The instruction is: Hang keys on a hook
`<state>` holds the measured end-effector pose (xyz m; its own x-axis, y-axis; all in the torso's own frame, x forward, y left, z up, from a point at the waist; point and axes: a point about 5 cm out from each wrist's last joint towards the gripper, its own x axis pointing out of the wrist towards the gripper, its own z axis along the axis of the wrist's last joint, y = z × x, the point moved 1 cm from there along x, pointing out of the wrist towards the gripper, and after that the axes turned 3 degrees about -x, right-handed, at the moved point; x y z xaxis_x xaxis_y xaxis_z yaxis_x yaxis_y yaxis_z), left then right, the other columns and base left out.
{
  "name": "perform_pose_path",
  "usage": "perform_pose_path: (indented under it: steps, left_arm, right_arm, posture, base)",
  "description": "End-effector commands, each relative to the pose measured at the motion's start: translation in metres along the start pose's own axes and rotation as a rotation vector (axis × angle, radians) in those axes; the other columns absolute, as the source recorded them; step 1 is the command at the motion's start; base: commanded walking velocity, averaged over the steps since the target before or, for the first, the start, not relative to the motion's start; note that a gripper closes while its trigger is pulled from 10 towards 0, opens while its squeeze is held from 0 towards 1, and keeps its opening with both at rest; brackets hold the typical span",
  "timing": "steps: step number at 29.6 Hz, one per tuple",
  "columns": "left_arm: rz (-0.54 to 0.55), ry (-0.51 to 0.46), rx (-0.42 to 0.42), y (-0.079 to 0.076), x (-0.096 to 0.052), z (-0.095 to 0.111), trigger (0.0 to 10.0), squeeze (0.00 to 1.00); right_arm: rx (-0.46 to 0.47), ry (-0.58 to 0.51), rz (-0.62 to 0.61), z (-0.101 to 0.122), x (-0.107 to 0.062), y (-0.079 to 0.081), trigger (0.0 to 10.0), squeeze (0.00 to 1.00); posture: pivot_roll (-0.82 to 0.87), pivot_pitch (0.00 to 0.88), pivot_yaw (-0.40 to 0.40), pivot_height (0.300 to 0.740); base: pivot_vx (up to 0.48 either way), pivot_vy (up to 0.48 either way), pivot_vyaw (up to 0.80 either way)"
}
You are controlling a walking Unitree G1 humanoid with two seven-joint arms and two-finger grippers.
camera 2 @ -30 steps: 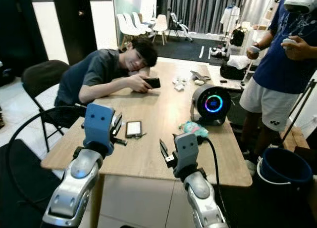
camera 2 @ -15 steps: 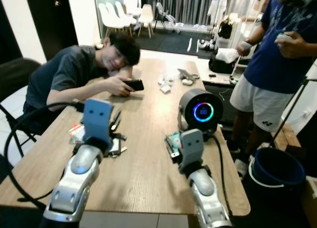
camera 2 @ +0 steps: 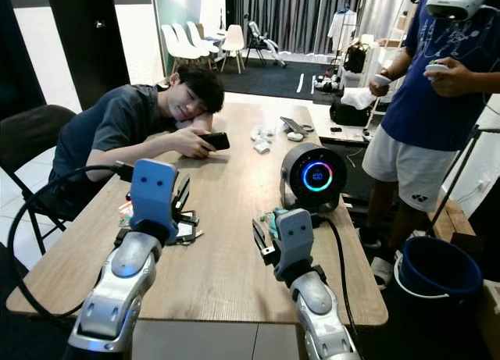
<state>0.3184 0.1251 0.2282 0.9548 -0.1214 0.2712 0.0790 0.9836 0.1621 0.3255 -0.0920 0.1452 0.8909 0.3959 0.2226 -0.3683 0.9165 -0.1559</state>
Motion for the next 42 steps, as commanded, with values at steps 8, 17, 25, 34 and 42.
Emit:
perform_pose_path:
  steps: [8,17,25,34,42]
  left_arm:
    - [-0.061,0.17,0.184,0.013,0.001,-0.02,10.0,0.0]
    - [-0.073,0.508,-0.016,0.015,-0.014,-0.077,10.0,0.0]
    - [-0.036,0.572,-0.173,0.003,-0.019,-0.082,10.0,0.0]
    - [0.109,0.573,-0.253,-0.001,-0.006,-0.076,10.0,1.0]
    - [0.13,0.554,-0.28,-0.001,-0.001,-0.067,10.0,0.33]
  right_arm:
    - [-0.007,0.017,-0.001,-0.003,-0.002,0.0,10.0,0.0]
    - [-0.03,0.062,-0.041,-0.009,-0.009,-0.012,10.0,0.0]
    - [-0.023,0.081,-0.046,-0.012,-0.013,-0.012,10.0,0.0]
    - [-0.006,0.088,-0.012,-0.013,-0.011,-0.001,10.0,0.0]
    - [-0.005,0.088,-0.011,-0.012,-0.011,-0.001,10.0,0.0]
  posture:
    - [0.11,0.072,-0.028,0.74]
    - [0.13,0.162,-0.018,0.74]
    - [0.15,0.204,-0.024,0.74]
    - [0.15,0.207,-0.037,0.74]
    - [0.14,0.202,-0.035,0.74]
  base:
    - [0.0,0.0,0.0]
    - [0.0,0.0,0.0]
    - [0.0,0.0,0.0]
    - [0.0,0.0,0.0]
    - [0.0,0.0,0.0]
